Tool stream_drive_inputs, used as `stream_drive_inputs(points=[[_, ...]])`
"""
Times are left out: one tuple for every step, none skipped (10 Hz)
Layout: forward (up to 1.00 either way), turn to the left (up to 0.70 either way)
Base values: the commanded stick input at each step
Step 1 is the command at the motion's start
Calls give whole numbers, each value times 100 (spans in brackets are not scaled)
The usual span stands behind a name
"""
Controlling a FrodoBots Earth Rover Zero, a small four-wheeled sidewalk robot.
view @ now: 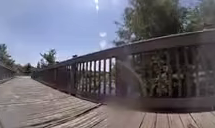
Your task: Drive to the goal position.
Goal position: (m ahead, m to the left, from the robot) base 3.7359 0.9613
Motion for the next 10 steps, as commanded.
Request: stream_drive_inputs(points=[[-70,-2],[-70,-14],[-70,-14],[-70,-14],[-70,-14],[-70,-14],[-70,-14],[-70,-14],[-70,-14],[-70,-14]])
